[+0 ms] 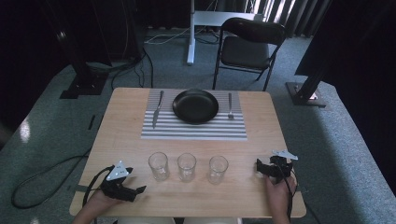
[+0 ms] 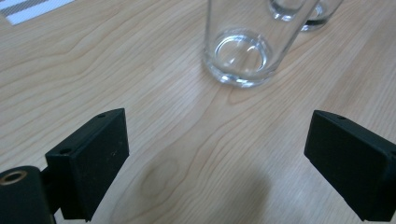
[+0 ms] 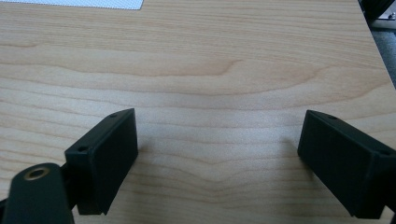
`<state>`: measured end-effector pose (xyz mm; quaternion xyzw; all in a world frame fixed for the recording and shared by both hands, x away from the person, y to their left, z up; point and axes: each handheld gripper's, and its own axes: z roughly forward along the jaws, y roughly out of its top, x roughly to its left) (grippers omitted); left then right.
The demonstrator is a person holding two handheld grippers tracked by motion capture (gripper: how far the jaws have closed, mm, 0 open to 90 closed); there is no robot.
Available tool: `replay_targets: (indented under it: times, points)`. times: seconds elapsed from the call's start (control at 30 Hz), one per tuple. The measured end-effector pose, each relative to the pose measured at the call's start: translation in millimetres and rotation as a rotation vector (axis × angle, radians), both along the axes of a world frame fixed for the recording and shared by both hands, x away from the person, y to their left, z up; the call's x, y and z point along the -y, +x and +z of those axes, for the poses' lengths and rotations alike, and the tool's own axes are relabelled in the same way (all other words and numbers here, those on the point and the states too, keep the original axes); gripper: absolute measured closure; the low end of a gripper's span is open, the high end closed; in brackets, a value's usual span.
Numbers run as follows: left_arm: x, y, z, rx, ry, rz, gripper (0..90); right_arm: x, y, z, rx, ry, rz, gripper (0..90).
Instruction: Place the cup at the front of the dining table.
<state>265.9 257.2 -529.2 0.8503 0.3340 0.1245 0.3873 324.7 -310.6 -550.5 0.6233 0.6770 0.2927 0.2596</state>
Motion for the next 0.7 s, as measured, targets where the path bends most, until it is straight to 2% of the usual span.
replay_targets:
  times: [0.7]
  points:
    - [26.5,11.6,9.3,0.028,-0.067,-0.068,7.0,0.0,0.0,0.0,0.000,0.000,0.000,11.5]
